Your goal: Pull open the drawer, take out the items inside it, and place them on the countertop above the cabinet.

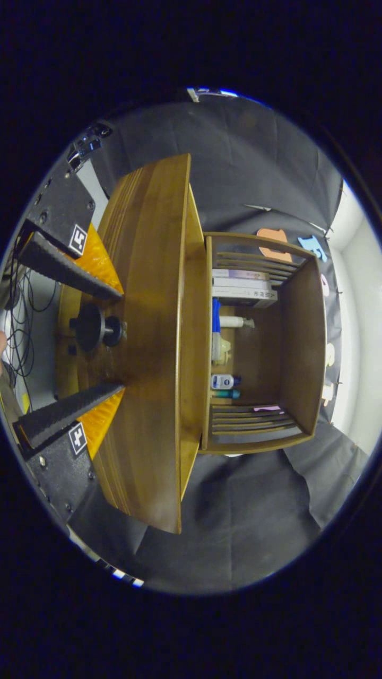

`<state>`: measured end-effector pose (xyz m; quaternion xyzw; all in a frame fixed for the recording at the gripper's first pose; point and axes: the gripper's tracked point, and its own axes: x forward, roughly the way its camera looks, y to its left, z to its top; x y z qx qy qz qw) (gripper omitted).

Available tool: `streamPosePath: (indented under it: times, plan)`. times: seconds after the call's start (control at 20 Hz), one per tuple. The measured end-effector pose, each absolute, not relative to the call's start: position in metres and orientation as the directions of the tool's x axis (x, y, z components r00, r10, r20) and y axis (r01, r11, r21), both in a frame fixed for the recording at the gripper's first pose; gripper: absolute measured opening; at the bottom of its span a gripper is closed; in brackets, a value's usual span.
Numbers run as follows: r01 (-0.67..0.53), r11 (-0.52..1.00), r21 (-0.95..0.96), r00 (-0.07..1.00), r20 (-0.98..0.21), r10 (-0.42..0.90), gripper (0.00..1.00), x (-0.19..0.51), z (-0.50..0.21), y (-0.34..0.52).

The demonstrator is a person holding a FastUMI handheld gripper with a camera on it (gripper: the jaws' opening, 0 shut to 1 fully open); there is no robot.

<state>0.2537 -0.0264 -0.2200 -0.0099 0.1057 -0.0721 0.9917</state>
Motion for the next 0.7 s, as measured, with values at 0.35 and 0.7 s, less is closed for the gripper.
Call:
streamPosePath:
  times: [0.35,0.7]
  plan:
    - [0.137,0.990,-0.017,0.966,-0.221,-0.137,1.00,0.273,-0.217,-0.032]
    - [0.139,0.990,-0.017,0.963,-0.232,-0.140,1.00,0.300,-0.212,-0.034]
